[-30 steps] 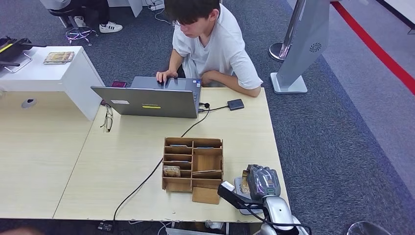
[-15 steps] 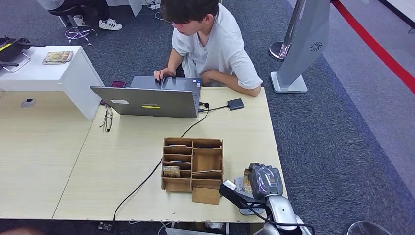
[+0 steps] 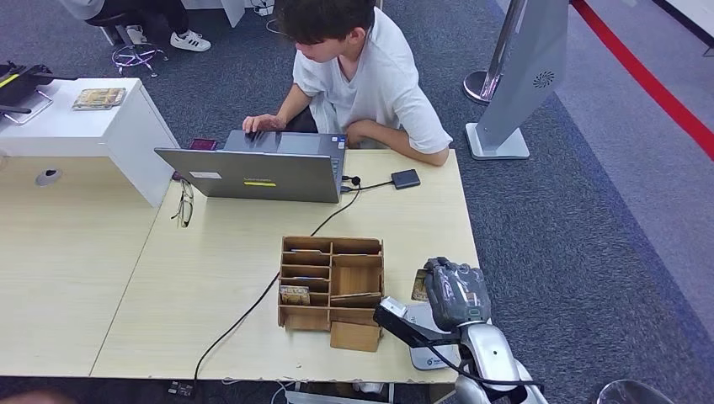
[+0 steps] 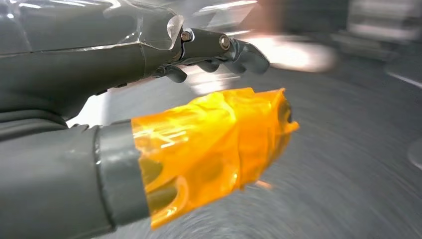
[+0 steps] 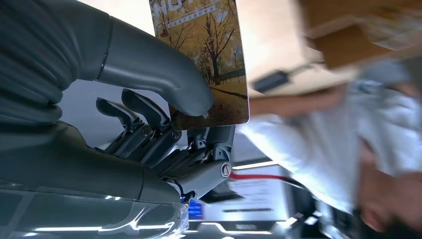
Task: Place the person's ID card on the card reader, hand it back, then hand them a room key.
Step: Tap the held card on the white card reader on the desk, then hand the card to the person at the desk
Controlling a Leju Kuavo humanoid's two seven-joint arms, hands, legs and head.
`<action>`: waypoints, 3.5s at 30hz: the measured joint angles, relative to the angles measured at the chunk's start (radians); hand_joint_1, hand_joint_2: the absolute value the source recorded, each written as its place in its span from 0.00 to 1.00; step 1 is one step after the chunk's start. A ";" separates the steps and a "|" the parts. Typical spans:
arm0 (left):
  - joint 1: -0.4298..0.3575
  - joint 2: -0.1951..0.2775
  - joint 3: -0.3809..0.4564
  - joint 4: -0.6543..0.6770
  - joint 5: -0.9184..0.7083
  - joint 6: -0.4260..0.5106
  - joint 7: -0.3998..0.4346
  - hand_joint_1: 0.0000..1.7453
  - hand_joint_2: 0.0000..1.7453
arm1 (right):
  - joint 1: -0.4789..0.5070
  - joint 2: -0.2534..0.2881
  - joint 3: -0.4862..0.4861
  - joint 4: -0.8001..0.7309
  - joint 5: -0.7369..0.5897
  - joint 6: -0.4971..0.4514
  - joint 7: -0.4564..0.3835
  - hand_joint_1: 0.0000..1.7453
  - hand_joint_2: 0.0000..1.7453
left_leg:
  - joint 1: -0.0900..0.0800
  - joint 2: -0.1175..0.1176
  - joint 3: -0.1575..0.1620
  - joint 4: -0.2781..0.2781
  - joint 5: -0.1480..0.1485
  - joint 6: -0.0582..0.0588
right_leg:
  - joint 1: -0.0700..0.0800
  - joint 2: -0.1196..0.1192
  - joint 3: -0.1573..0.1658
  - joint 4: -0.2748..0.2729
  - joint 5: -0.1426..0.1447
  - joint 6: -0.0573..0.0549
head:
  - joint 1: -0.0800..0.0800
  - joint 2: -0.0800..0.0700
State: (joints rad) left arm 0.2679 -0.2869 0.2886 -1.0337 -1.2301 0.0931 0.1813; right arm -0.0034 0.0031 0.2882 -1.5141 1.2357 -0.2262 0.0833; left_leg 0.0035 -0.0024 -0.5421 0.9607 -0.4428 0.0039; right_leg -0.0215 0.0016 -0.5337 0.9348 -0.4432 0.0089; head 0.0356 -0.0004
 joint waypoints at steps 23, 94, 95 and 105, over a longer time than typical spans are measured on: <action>-0.185 0.384 -0.878 -0.160 0.399 -0.204 0.133 0.00 0.00 | -0.153 0.000 0.122 -0.152 -0.053 -0.092 -0.064 1.00 1.00 | 0.001 -0.002 -0.010 -0.001 0.008 -0.002 | 0.001 -0.002 -0.009 0.002 0.007 -0.003 | 0.000 0.000; -0.307 0.320 -0.903 -0.029 0.392 -0.205 0.092 0.00 0.00 | -0.422 0.108 0.367 0.036 0.006 0.025 0.012 0.00 0.75 | 0.001 -0.002 -0.012 0.000 0.009 -0.002 | 0.001 -0.002 -0.010 0.002 0.008 -0.004 | 0.000 0.000; -0.307 0.320 -0.902 -0.029 0.391 -0.205 0.092 0.00 0.00 | -0.421 0.108 0.367 0.036 0.006 0.025 0.012 0.00 0.50 | 0.001 -0.002 -0.012 0.000 0.009 -0.002 | 0.001 -0.002 -0.010 0.002 0.008 -0.004 | 0.000 0.000; -0.307 0.318 -0.901 -0.028 0.385 -0.204 0.092 0.00 0.00 | -0.421 0.108 0.367 0.031 0.003 0.023 0.012 0.00 0.00 | 0.001 -0.002 -0.012 0.000 0.009 -0.002 | 0.001 -0.002 -0.010 0.002 0.008 -0.004 | 0.000 0.000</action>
State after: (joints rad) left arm -0.0389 0.0310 -0.6123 -1.0614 -0.8454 -0.1114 0.2735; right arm -0.4239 0.1110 0.6554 -1.4832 1.2390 -0.2029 0.0958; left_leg 0.0043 -0.0041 -0.5539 0.9602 -0.4342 0.0020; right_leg -0.0203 -0.0004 -0.5439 0.9366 -0.4355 0.0054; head 0.0355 -0.0004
